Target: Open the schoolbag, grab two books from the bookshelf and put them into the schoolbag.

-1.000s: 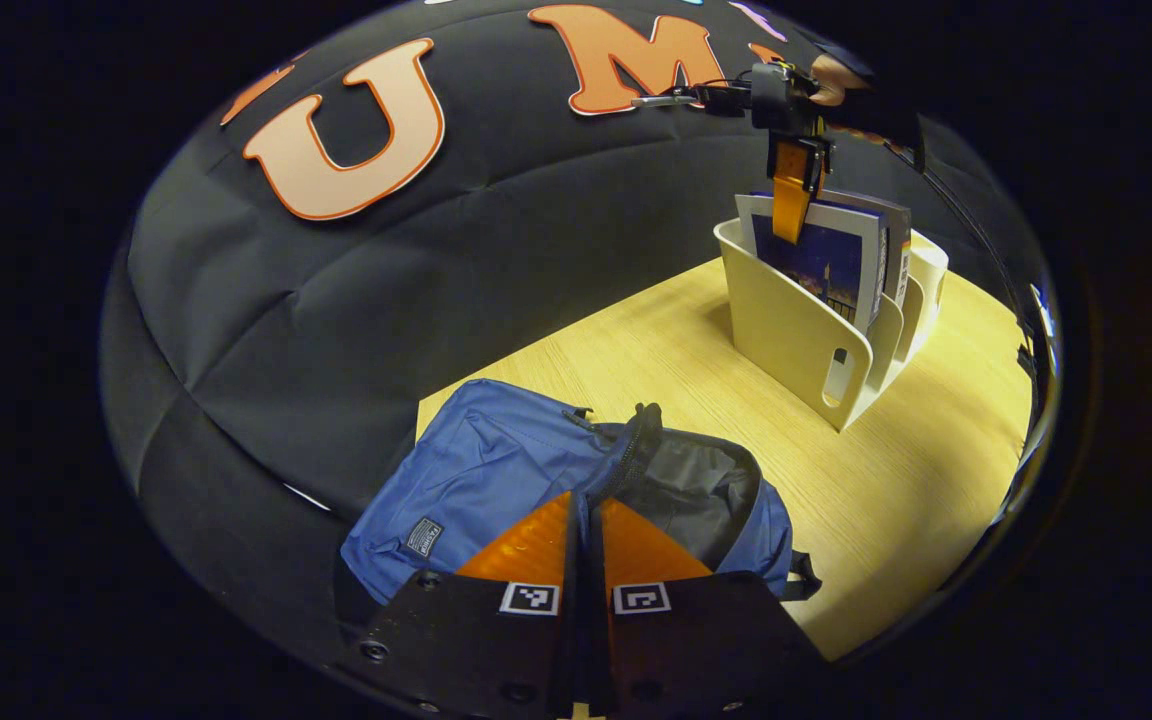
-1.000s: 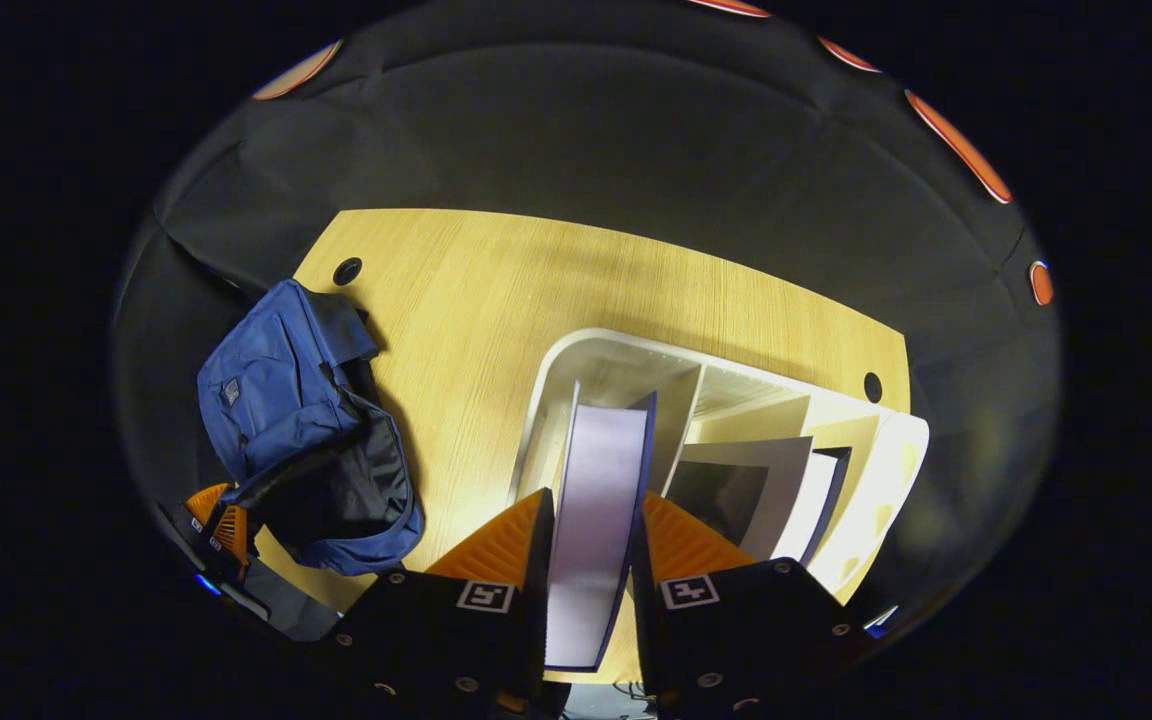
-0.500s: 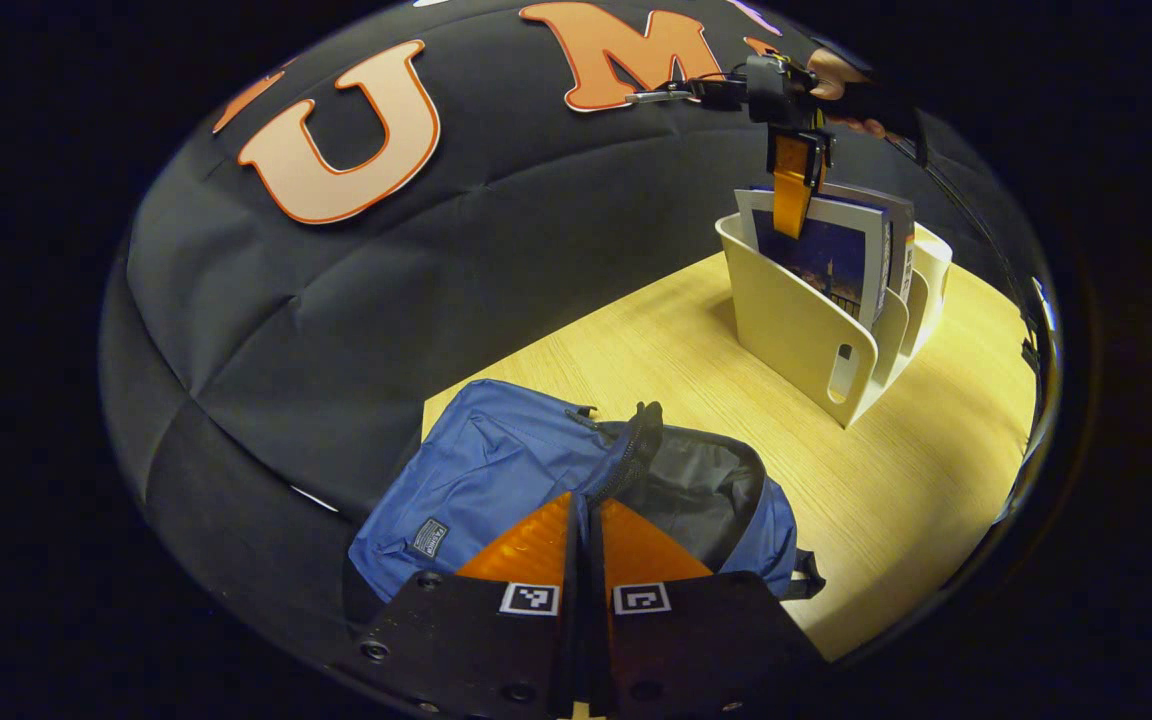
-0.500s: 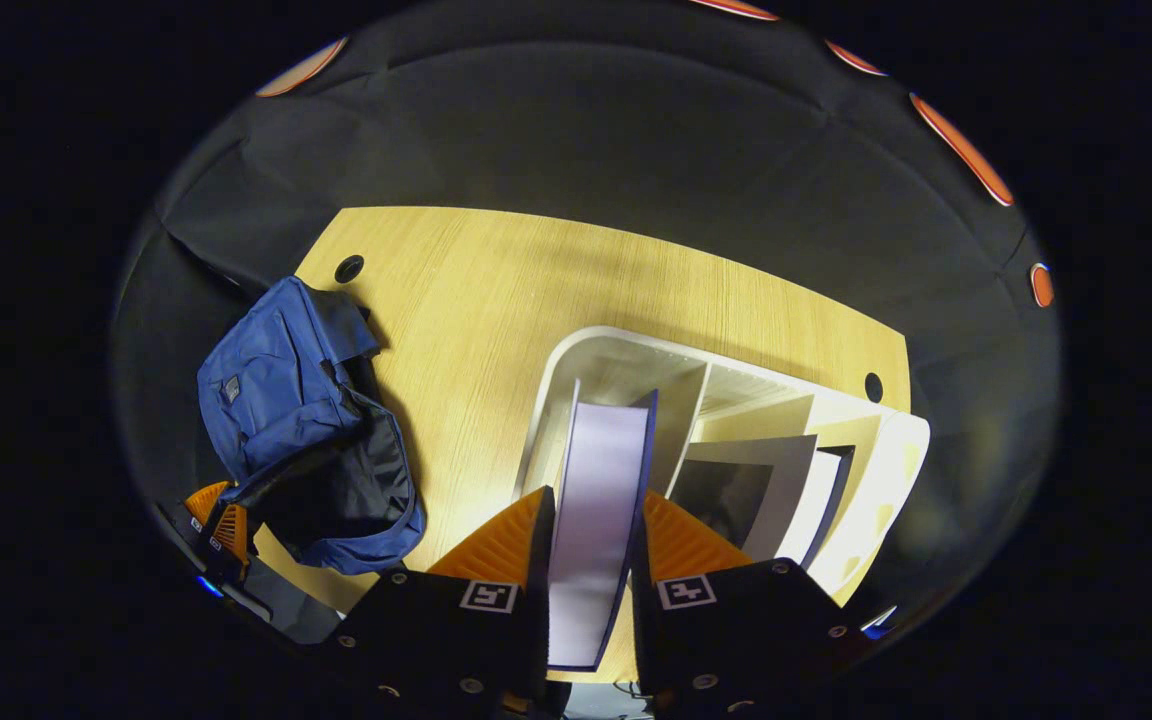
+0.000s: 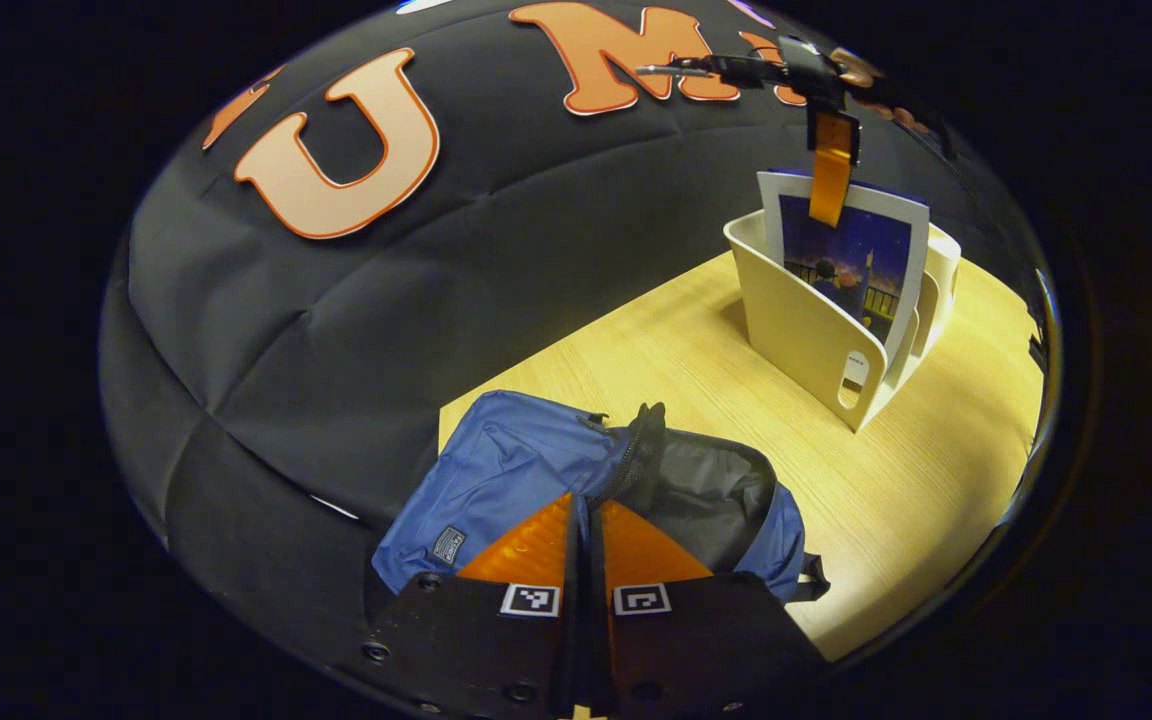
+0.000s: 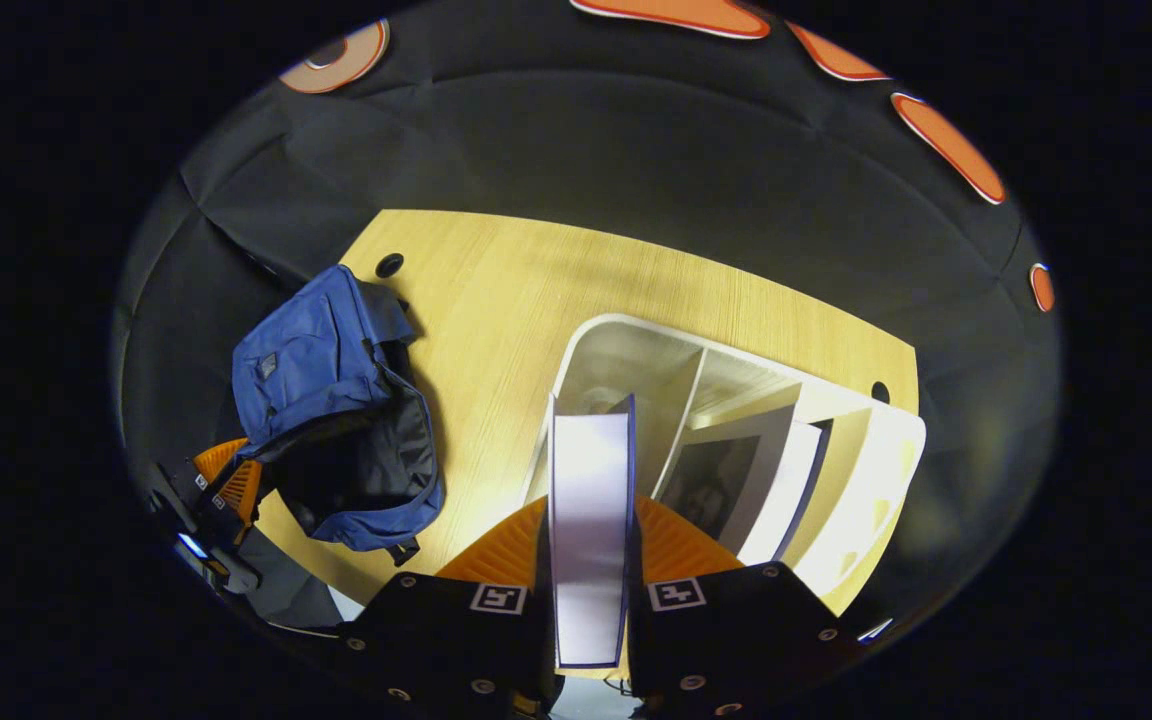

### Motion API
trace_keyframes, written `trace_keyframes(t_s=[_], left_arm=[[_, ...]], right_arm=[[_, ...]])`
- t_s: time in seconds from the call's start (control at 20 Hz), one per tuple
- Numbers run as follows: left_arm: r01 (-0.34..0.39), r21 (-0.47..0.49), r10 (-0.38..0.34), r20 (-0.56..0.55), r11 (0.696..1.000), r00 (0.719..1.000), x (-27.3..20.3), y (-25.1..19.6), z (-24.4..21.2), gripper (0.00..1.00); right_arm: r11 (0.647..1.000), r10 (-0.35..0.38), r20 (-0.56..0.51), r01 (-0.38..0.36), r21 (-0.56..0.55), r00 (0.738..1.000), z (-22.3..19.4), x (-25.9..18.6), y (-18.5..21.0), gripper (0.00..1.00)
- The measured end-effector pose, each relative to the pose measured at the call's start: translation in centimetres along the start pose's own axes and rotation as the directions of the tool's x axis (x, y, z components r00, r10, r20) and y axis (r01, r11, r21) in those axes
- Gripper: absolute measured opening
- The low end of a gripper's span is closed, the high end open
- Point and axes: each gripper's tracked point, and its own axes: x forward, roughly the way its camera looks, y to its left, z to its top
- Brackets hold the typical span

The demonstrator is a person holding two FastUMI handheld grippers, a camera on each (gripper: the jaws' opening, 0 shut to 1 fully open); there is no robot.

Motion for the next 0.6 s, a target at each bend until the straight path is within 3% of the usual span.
trace_keyframes(t_s=[0.25,0.6], left_arm=[[-0.023,0.018,0.024,-0.033,1.0,0.999,-0.7,-0.3,0.9,0.06],[-0.082,0.024,0.083,-0.072,0.996,0.994,-1.8,1.4,3.1,0.05]], right_arm=[[0.993,0.094,0.101,-0.101,0.059,0.99,-0.5,-4.7,-2.2,0.3],[0.959,0.215,0.234,-0.25,0.13,0.948,-3.7,-9.5,-5.9,0.3]])
